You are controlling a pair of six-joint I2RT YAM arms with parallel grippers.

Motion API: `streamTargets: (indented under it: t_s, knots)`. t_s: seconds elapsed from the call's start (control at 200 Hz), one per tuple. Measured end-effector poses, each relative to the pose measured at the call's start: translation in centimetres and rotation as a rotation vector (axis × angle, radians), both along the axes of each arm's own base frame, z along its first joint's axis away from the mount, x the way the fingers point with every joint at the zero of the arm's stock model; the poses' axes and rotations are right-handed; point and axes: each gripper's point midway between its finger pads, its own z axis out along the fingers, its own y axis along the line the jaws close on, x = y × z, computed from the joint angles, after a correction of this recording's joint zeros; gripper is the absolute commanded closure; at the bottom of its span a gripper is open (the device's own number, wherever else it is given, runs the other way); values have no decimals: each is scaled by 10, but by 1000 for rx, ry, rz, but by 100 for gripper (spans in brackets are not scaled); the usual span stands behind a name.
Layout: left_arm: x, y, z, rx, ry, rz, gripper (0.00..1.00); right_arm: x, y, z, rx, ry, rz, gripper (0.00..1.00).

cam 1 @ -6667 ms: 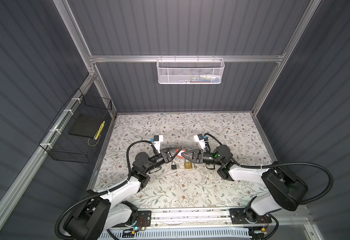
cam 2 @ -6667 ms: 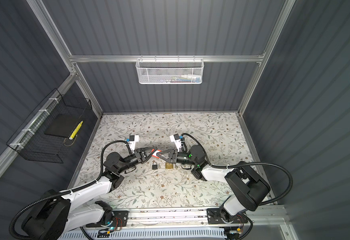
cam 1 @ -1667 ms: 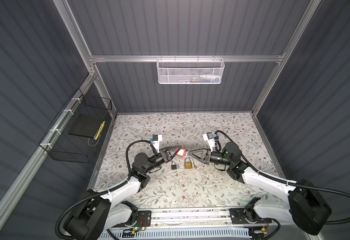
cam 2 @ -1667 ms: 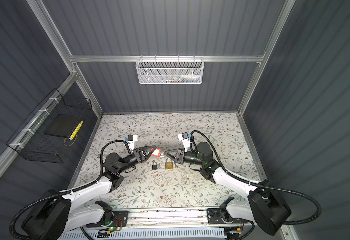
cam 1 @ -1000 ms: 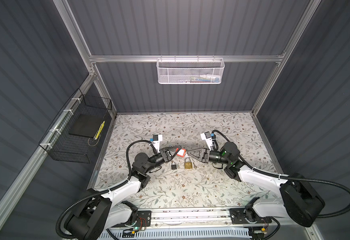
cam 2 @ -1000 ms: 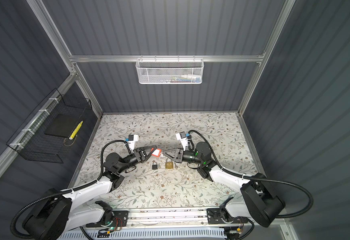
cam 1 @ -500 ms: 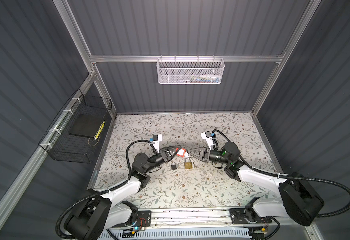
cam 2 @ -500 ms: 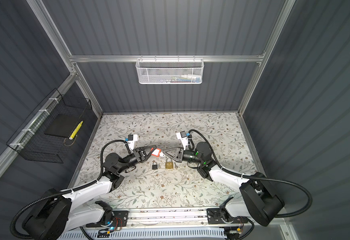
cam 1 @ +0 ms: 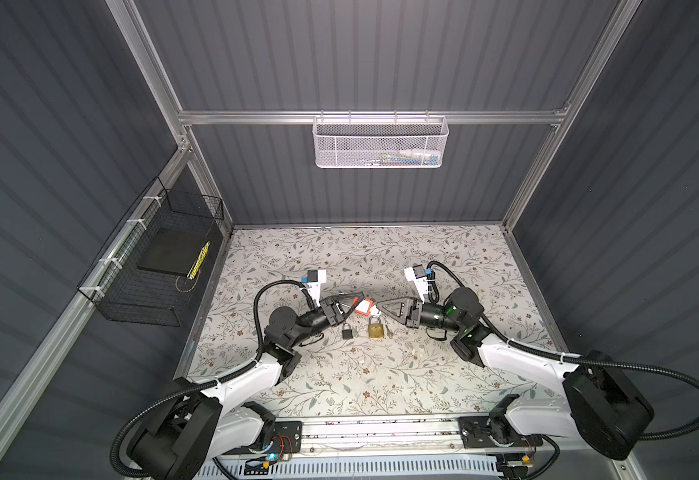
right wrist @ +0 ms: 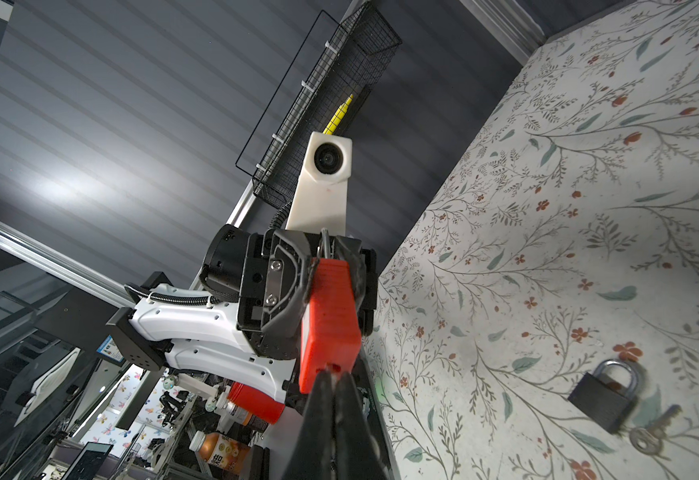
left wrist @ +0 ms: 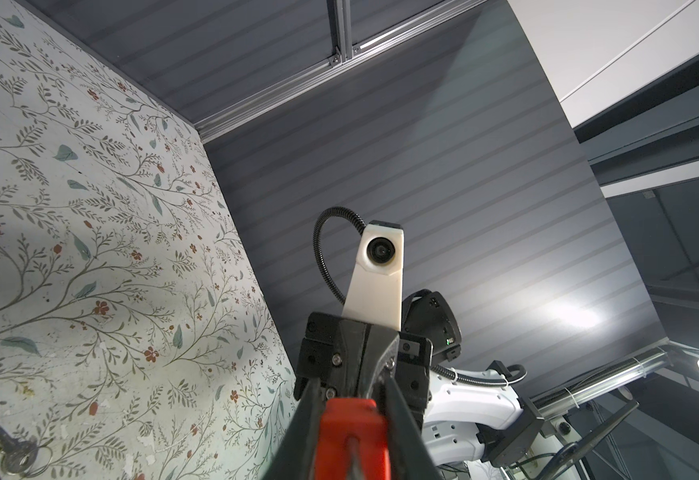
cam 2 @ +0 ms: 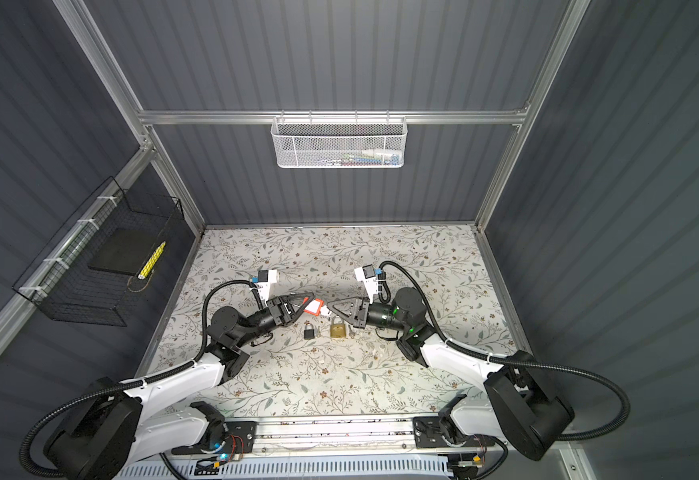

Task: Lock with the key

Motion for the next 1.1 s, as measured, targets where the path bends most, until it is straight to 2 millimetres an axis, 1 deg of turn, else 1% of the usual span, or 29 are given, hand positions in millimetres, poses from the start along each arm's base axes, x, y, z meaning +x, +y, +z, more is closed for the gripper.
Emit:
streamTargets:
  t_s: [0.69,1.101]
  knots:
    - [-5,-4,-2,6,4,-25,100,-6,-6,-3,-13,-13,-12,100]
    - [-6,0,-1,-4,-6,-8,100,-9,-11,-4,-20,-24,-21,100]
